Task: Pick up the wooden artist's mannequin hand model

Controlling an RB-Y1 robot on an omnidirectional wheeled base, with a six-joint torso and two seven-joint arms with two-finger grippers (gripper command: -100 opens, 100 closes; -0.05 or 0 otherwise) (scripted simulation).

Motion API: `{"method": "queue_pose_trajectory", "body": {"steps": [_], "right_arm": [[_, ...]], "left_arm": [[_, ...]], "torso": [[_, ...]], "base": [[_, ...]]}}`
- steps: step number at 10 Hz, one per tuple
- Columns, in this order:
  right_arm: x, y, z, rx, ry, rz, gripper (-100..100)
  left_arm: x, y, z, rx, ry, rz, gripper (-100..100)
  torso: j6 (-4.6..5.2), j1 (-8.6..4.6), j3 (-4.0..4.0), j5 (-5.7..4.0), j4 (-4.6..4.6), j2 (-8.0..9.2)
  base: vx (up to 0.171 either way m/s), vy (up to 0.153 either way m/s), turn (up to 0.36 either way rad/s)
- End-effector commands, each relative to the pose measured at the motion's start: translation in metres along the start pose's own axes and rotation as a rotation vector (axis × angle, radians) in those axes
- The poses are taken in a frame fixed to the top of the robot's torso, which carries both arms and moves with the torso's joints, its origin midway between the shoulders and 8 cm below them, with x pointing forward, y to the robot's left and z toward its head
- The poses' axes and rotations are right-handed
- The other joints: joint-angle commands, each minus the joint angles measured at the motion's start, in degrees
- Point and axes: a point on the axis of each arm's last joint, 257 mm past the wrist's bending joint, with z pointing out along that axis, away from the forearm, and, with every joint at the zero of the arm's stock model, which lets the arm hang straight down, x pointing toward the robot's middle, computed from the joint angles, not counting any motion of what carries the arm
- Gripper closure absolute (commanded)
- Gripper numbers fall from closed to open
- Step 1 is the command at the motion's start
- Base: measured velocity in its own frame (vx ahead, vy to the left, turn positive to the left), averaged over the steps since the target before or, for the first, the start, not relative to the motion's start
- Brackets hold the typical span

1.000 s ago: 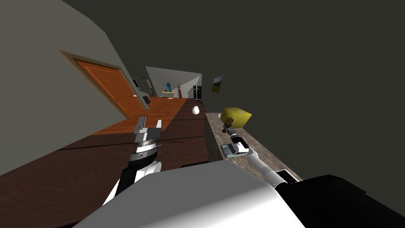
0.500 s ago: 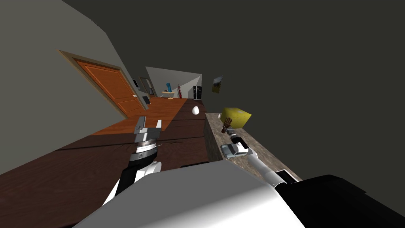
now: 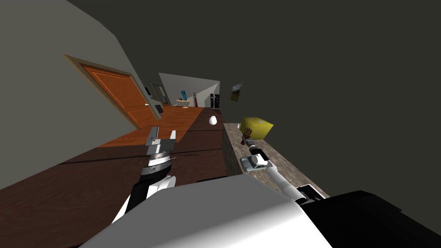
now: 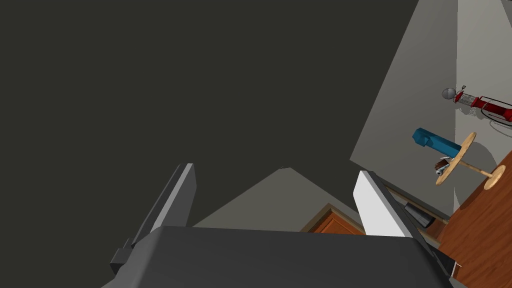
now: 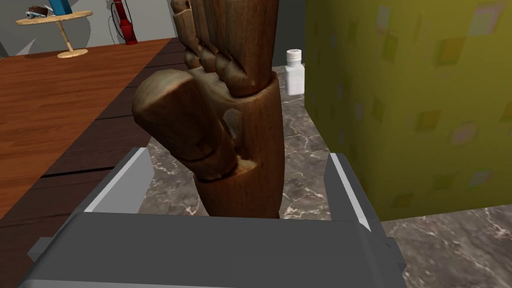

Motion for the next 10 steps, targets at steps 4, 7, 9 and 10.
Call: {"method": "queue_pose_trajectory", "body": {"steps": [4,7,9,10], "right_arm": [[-0.009,-0.011,0.005,-0.027,-0.019,0.027,-100],[-0.009,-0.010,0.005,-0.031,-0.021,-0.043,-100],[-0.009,-0.019,0.012,-0.038,-0.030,0.006,-100],[-0.016,-0.024,0.011,-0.043,-0.039,0.028,-100]], "left_arm": [[0.000,0.000,0.000,0.000,0.000,0.000,0],[0.000,0.000,0.000,0.000,0.000,0.000,0],[0.000,0.000,0.000,0.000,0.000,0.000,0],[0.000,0.000,0.000,0.000,0.000,0.000,0]], "torso": [[-0.09,0.11,-0.07,-0.19,-0.08,-0.05],[-0.25,0.42,-0.29,-0.73,-0.38,-0.21],[-0.24,0.51,-0.33,-0.93,-0.49,-0.18],[-0.27,0.55,-0.35,-0.97,-0.51,-0.20]], "base": [[0.000,0.000,0.000],[0.000,0.000,0.000],[0.000,0.000,0.000],[0.000,0.000,0.000]]}}
